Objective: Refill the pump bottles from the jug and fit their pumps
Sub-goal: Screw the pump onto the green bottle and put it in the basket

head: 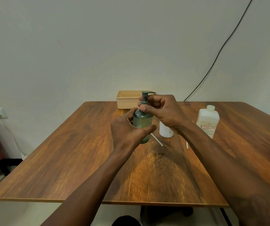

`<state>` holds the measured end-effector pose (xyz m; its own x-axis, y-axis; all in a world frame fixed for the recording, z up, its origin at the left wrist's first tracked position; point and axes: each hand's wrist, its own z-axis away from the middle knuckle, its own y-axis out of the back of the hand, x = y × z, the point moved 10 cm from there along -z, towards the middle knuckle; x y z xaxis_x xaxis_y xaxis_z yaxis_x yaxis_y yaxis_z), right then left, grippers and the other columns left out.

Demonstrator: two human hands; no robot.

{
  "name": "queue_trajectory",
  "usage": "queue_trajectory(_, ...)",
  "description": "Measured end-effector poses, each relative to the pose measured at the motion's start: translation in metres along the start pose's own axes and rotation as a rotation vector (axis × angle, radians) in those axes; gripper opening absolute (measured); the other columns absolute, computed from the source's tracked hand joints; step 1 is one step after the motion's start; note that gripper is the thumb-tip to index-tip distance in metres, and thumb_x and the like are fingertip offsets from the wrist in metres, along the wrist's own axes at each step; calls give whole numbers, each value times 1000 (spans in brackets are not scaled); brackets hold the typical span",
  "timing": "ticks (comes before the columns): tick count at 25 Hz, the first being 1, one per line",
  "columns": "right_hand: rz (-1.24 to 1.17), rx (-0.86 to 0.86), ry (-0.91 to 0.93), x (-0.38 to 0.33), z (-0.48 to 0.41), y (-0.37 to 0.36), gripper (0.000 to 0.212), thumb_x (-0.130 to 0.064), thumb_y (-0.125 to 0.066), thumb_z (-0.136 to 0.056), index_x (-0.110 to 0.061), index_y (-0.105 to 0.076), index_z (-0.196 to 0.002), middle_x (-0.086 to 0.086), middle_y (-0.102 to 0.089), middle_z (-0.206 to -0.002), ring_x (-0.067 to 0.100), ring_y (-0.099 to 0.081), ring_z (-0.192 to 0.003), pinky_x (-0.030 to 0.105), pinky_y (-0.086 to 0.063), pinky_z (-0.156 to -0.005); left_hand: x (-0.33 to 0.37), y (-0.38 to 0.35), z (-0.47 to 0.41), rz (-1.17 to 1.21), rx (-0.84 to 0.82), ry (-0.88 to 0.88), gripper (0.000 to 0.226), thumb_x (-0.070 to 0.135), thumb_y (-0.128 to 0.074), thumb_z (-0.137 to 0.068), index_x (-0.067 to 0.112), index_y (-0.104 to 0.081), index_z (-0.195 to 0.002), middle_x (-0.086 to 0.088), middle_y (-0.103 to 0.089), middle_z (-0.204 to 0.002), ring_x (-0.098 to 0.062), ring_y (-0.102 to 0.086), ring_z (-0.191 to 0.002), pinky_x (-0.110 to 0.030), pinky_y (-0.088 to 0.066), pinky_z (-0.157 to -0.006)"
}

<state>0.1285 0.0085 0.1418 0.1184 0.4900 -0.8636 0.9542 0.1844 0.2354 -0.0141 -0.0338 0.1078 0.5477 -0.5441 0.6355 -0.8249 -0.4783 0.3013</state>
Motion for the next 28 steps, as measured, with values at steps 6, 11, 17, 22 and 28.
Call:
queue_trajectory(6, 343, 372, -21, -6, 2, 19, 58, -57, -95, -47, -23, -59, -78, -8, -64, -70, 3, -59, -63, 33, -59, -65, -5, -7, 2, -16, 13, 63, 61, 54, -93, -59, 26, -72, -108, 13, -73, -91, 1, -69, -81, -26, -61, -68)
queue_trajectory(11, 29, -15, -72, 11, -4, -5, 35, -42, -73, -91, -24, -68, -121, -4, -74, -118, 10, -69, -111, 39, -57, -100, -7, -9, 0, 16, -25, 45, 72, 55, -91, -62, 23, -71, -123, 15, -74, -104, 3, -69, -90, -19, -60, -76)
queue_trajectory(17, 67, 72, 36, 1, -2, 13, 28, -21, -81, -86, -11, -75, -111, 1, -79, -103, 9, -75, -98, 32, -61, -90, -2, -8, 0, 41, 3, 35, 72, 54, -92, -63, 26, -70, -125, 17, -73, -105, 4, -69, -93, -17, -59, -75)
queue_trajectory(22, 412, 300, -2, -11, 4, 22, 59, -69, -82, -51, -22, -63, -82, -8, -69, -77, 4, -64, -69, 26, -58, -67, -4, -14, 3, 13, -32, 38, 80, 55, -93, -61, 19, -70, -127, 10, -74, -108, 2, -68, -90, -11, -56, -73)
queue_trajectory(28, -246, -151, -137, 13, -2, -8, 28, -19, -55, -105, -12, -62, -131, 7, -68, -134, 20, -64, -126, 41, -51, -106, -4, -7, -2, 55, -34, 32, 72, 55, -92, -61, 29, -70, -125, 20, -71, -102, 4, -68, -93, -24, -61, -78)
